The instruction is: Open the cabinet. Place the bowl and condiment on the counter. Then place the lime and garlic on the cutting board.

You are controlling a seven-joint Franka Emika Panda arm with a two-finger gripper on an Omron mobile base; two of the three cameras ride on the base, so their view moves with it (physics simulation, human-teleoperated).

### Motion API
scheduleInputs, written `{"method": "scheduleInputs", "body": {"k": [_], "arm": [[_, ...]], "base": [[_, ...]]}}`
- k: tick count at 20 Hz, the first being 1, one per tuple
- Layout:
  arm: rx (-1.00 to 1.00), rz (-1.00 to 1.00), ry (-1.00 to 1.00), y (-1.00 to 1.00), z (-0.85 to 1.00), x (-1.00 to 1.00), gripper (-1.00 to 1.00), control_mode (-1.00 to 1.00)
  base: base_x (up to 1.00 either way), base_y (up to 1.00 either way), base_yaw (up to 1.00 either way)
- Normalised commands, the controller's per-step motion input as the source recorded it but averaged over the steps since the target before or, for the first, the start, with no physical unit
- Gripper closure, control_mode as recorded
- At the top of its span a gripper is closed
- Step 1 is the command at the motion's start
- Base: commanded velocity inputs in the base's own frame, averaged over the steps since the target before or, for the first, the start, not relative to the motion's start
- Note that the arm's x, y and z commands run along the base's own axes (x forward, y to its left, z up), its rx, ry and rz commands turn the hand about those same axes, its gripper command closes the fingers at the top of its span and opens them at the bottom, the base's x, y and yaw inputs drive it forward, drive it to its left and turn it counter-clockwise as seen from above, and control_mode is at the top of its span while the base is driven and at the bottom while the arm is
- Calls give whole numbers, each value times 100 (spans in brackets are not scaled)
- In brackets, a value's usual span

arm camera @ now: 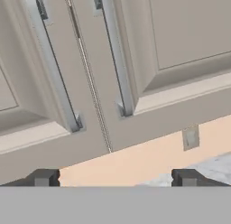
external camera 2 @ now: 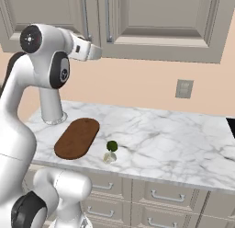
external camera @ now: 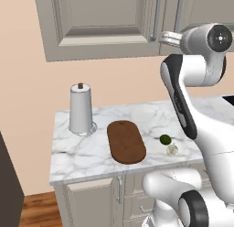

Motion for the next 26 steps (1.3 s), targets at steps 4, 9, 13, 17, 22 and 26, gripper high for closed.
{"method": "scheduleInputs", "body": {"k": [4, 9, 13, 17, 22, 26], "arm": [[2, -2, -25, -21, 61, 29, -100, -100], [4, 0, -13, -34, 24, 26, -100, -100], [3, 0, 4, -12, 16, 40, -100, -100], [0, 0, 8, 0, 0, 61, -100, -100], [0, 0, 3, -4, 0, 61, -100, -100], [0, 2, 0, -16, -8, 69, -100, -100]], "base": [[0, 0, 0], [0, 0, 0], [0, 0, 0], [0, 0, 0], [0, 0, 0], [0, 0, 0]]}}
